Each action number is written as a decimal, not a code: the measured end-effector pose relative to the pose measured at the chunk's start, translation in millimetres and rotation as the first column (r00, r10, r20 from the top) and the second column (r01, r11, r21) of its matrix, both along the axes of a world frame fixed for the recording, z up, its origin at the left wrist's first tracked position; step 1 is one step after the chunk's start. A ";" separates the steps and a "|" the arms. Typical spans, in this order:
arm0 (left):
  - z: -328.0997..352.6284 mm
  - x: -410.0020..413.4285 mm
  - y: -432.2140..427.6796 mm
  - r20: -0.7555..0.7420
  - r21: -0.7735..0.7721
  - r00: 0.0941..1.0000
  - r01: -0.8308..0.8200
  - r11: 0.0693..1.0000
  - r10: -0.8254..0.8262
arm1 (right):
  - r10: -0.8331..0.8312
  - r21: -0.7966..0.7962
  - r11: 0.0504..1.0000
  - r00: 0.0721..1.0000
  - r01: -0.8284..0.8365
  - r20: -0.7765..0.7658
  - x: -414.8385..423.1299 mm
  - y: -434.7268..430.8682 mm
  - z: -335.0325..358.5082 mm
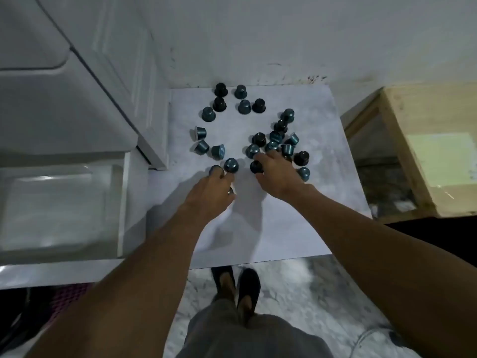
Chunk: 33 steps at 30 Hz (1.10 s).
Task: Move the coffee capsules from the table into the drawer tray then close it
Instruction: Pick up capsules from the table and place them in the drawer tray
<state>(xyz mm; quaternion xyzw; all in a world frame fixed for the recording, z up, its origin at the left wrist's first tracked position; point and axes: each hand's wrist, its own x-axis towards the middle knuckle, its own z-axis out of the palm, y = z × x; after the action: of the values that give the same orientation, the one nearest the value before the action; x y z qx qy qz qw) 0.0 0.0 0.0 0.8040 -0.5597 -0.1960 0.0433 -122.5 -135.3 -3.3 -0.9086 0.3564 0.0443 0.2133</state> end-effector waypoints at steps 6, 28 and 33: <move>-11.4 8.9 -12.6 -0.127 0.042 0.992 0.025 0.999 -0.019 | -0.038 -0.007 0.999 0.999 0.038 -0.038 10.0 -4.0 -10.8; 5.7 -12.7 7.6 -0.328 -0.131 0.893 -0.365 0.922 0.307 | -0.045 0.040 0.998 0.997 0.042 0.065 -9.7 0.3 19.0; 25.4 -34.5 20.3 -0.360 -0.245 0.846 -0.493 0.835 0.394 | -0.063 0.074 0.996 0.991 0.055 0.119 -28.5 6.7 36.9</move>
<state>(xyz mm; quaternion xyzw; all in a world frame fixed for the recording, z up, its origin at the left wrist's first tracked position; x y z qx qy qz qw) -34.5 20.3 25.4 0.8554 -0.3672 -0.2021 0.3041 -151.0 -128.6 33.7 -0.8905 0.3677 -0.0045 0.2678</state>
